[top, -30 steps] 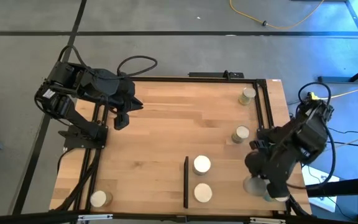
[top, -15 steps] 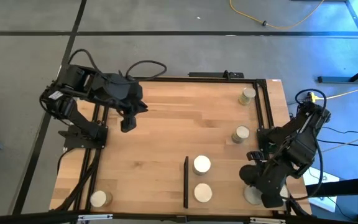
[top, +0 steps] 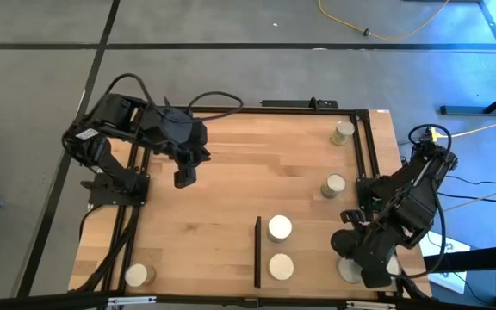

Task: Pick and place cans onto a shelf
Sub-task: Put the bottom canned peas on the shelf

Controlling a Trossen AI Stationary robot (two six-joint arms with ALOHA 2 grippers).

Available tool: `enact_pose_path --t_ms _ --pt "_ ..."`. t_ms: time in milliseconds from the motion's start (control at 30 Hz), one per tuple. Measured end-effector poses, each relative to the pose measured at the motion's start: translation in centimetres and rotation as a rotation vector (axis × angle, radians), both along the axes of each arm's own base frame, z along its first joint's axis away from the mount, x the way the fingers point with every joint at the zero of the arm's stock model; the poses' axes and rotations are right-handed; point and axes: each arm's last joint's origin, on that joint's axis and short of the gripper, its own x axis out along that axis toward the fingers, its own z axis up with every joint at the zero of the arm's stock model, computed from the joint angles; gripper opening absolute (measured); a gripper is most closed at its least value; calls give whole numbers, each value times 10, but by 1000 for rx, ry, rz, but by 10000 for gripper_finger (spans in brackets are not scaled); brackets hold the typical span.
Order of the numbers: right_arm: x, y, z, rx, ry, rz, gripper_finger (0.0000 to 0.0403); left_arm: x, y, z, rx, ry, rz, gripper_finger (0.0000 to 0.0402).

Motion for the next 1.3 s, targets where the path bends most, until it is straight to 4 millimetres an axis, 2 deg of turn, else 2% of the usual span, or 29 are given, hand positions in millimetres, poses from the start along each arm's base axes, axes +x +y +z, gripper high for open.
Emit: enact_pose_path --t_ms 500,800,1033,1300 --pt "0 0 0 -1 1 -4 18 0 0 0 -3 0 -2 44" --pt "-1 0 0 6 6 43 5 0 0 0 -2 0 -2 44" --pt "2 2 -3 -27 -13 49 31 0 0 0 -2 0 -2 44" --pt "1 1 -4 -47 5 49 36 0 0 0 -2 0 -2 44"
